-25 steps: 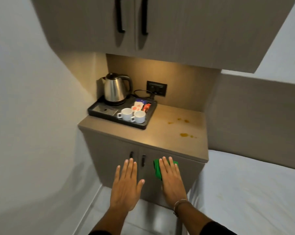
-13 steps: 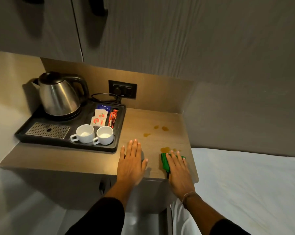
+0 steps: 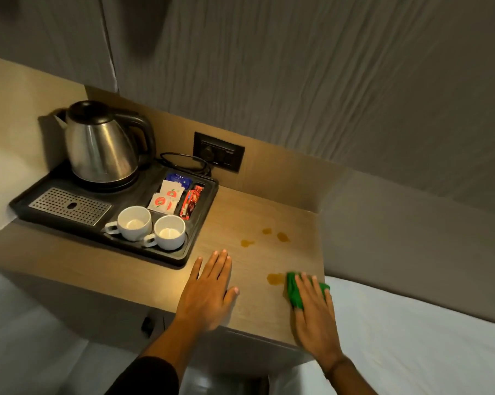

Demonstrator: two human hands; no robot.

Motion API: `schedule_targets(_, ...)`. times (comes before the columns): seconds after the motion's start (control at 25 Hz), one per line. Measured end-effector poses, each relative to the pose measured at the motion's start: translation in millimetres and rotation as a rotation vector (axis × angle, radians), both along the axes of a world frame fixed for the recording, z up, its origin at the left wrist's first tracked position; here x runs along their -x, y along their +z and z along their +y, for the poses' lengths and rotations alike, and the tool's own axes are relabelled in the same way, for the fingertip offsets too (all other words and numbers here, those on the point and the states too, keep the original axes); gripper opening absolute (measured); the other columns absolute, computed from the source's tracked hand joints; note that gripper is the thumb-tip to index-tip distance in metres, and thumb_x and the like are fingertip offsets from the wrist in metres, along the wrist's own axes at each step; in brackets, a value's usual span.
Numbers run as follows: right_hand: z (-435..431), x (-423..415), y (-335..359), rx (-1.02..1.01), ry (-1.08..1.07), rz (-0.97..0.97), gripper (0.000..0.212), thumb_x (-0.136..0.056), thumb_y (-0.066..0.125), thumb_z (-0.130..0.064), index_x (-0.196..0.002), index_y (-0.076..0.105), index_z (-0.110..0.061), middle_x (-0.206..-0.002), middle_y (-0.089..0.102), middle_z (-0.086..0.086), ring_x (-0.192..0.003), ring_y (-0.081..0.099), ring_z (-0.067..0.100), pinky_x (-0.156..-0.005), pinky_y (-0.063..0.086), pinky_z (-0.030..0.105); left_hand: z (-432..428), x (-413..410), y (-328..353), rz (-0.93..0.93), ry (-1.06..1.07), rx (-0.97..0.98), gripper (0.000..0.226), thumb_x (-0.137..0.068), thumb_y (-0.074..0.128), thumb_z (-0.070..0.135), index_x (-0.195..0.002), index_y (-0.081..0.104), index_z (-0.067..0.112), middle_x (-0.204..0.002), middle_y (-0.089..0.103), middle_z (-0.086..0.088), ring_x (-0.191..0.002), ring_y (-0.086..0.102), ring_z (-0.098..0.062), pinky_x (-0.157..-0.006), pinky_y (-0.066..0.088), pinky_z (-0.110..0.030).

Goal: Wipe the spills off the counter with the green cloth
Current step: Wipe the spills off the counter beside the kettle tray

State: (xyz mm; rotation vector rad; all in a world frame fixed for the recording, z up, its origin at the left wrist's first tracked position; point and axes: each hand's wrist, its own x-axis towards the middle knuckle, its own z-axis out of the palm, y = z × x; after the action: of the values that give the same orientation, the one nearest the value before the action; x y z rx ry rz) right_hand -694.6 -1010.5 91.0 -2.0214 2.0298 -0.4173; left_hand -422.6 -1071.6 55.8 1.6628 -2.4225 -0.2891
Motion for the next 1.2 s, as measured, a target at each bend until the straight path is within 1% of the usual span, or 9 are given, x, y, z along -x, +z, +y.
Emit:
schedule_targets(0.12,-32.8,-19.3,1.3,-0.054,0.046,0.022,0.071,-0.099,0.048,-0.009,-0.162,0.019,-0.023,-0.171,0.015,-0.002,-0.160,0.002,0.021,-0.130,0.004,0.054,2.1,2.0,1.0,0.004,0.010,0.005,0.076,-0.102,0.020,0.059,-0.162,0.013,0.013,-0.173,0.014,-0.008,-0.158,0.004,-0.024,-0.127,0.009,-0.055)
schedule_targets(0.32,-4.2,26.5,-17.8,0.010,0.250,-0.012,0.066,-0.098,0.035,-0.025,-0.162,0.020,-0.033,-0.172,0.017,-0.009,-0.160,0.005,0.015,-0.128,0.012,0.060,0.0,0.3,-3.5,0.029,0.012,0.006,0.075,-0.103,0.019,0.061,-0.163,0.007,0.016,-0.173,0.010,-0.006,-0.158,-0.001,-0.022,-0.128,0.006,-0.054)
schedule_targets(0.44,-55.5,0.4,-2.0,-0.013,0.086,0.001,0.065,-0.100,0.045,-0.010,-0.161,0.025,-0.024,-0.170,0.019,-0.002,-0.160,0.006,0.022,-0.129,0.007,0.056,1.7,1.1,-6.0,0.016,0.007,0.011,0.074,-0.104,0.020,0.060,-0.162,0.008,0.016,-0.173,0.009,-0.006,-0.158,0.000,-0.023,-0.128,0.007,-0.054)
schedule_targets(0.52,-50.9,-27.8,-4.1,-0.040,0.208,-0.007,0.072,-0.098,0.048,-0.006,-0.161,0.020,-0.029,-0.172,0.013,-0.005,-0.160,0.001,0.021,-0.130,0.001,0.054,2.7,0.4,-7.1,0.024,0.016,0.019,0.074,-0.105,0.021,0.059,-0.162,0.009,0.015,-0.173,0.010,-0.006,-0.158,0.000,-0.022,-0.128,0.008,-0.054)
schedule_targets(0.64,-7.0,9.6,-19.6,-0.027,0.387,0.009,0.069,-0.098,0.037,-0.024,-0.161,0.015,-0.042,-0.173,0.009,-0.015,-0.160,0.001,0.014,-0.128,0.004,0.056,2.0,1.2,-9.5,0.038,0.025,0.018,0.074,-0.104,0.021,0.060,-0.162,0.009,0.016,-0.173,0.011,-0.006,-0.158,0.000,-0.022,-0.128,0.008,-0.054)
schedule_targets(0.76,-52.3,40.7,-10.1,0.031,0.252,-0.026,0.063,-0.099,0.039,-0.021,-0.160,0.027,-0.029,-0.171,0.021,-0.005,-0.160,0.011,0.025,-0.127,0.010,0.062,0.4,1.4,-9.6,0.040,0.027,0.015,0.075,-0.104,0.019,0.062,-0.163,0.007,0.017,-0.173,0.009,-0.005,-0.158,-0.001,-0.022,-0.128,0.006,-0.053)
schedule_targets(0.88,-125.9,2.4,8.9,-0.037,0.042,-0.011,0.063,-0.101,0.049,-0.007,-0.160,0.028,-0.016,-0.169,0.025,0.007,-0.159,0.012,0.030,-0.128,0.006,0.057,1.3,1.0,-7.9,0.062,0.026,0.033,0.074,-0.104,0.023,0.059,-0.163,0.008,0.016,-0.173,0.009,-0.005,-0.158,-0.001,-0.021,-0.128,0.004,-0.052)
schedule_targets(1.08,-96.7,40.7,-16.8,0.023,0.308,-0.010,0.067,-0.096,0.037,-0.022,-0.161,0.025,-0.033,-0.170,0.023,-0.007,-0.160,0.008,0.017,-0.128,0.008,0.058,1.8,2.6,-8.8,0.058,0.034,0.011,0.074,-0.104,0.018,0.061,-0.163,0.004,0.018,-0.174,0.004,-0.004,-0.157,-0.006,-0.020,-0.128,0.004,-0.053)
schedule_targets(1.2,-153.1,36.6,-2.2,-0.010,0.072,0.025,0.063,-0.100,0.045,-0.011,-0.161,0.027,-0.021,-0.170,0.024,0.003,-0.159,0.010,0.025,-0.128,0.006,0.056,2.5,3.2,-8.0,0.056,0.029,0.014,0.073,-0.104,0.018,0.060,-0.163,0.002,0.018,-0.173,0.001,-0.003,-0.157,-0.008,-0.019,-0.128,0.002,-0.053)
